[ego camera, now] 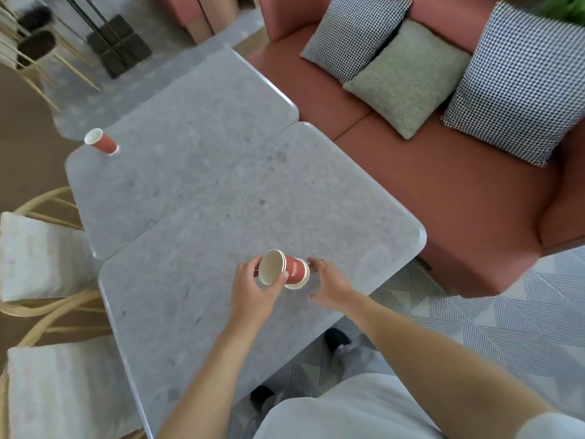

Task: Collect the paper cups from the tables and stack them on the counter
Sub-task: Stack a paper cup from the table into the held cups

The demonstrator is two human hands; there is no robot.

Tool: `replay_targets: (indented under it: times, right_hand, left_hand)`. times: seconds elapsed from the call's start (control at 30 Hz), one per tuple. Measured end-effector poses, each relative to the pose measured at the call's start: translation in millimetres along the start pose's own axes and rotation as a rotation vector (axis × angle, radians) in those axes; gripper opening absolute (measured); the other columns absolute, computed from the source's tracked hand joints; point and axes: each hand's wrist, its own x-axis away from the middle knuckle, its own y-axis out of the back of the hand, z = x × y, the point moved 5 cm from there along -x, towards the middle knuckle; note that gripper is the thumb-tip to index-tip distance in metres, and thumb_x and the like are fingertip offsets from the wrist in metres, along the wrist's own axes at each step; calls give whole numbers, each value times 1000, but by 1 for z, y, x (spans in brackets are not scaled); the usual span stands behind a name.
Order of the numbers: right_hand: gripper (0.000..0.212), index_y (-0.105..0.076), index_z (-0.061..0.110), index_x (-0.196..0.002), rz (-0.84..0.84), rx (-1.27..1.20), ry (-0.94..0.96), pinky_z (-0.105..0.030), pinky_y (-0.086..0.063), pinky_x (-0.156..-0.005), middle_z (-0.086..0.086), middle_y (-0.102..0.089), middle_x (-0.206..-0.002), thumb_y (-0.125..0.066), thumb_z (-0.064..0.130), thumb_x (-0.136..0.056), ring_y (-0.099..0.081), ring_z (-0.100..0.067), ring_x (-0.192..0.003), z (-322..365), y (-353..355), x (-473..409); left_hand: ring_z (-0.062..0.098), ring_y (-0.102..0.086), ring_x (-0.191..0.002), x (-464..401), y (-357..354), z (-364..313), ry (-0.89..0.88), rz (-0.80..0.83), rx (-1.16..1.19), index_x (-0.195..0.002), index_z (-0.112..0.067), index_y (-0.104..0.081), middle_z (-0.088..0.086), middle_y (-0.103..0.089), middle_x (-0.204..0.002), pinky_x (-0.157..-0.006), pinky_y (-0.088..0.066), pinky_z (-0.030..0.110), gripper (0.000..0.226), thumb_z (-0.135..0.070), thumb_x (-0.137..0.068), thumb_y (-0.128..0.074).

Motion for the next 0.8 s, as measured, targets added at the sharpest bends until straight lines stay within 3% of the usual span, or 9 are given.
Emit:
replay_targets:
  times: [0.23,0.43,0.6,0.8]
  right_hand:
    - [93,-38,14,-160,-16,-70,17,-36,-38,-120,-6,-46,-159,-82,12,-78,-44,-26,-147,2,2,-3]
    - [85,-46,13,-156,-24,-53,83,-36,-40,-118,-6,-51,-154,-80,11,-78,-49,-25,-143,14,2,-8]
    - [67,-62,17,-142,-10,8,137,-37,-50,-104,-4,-67,-135,-76,4,-77,-61,-26,-125,25,-3,-12]
    - [54,-68,26,-130,29,70,152,-33,-52,-93,2,-73,-119,-77,15,-79,-67,-22,-113,33,-16,-12]
  left_hand:
    - [17,-62,-114,-7,-11,16,34,41,-77,-133,-18,-67,-4,-58,-122,-104,-50,38,56,-32,-84,-91]
    - [17,-65,-111,-7,-8,25,54,31,-50,-135,-17,-66,-4,-60,-121,-96,-47,30,56,-30,-86,-89]
    - [17,-64,-110,-6,-2,34,78,42,-39,-133,-16,-66,-3,-60,-121,-94,-47,29,54,-28,-86,-89]
    - [17,-63,-111,0,1,50,114,45,-19,-135,-16,-65,-1,-59,-124,-94,-45,28,57,-27,-85,-90]
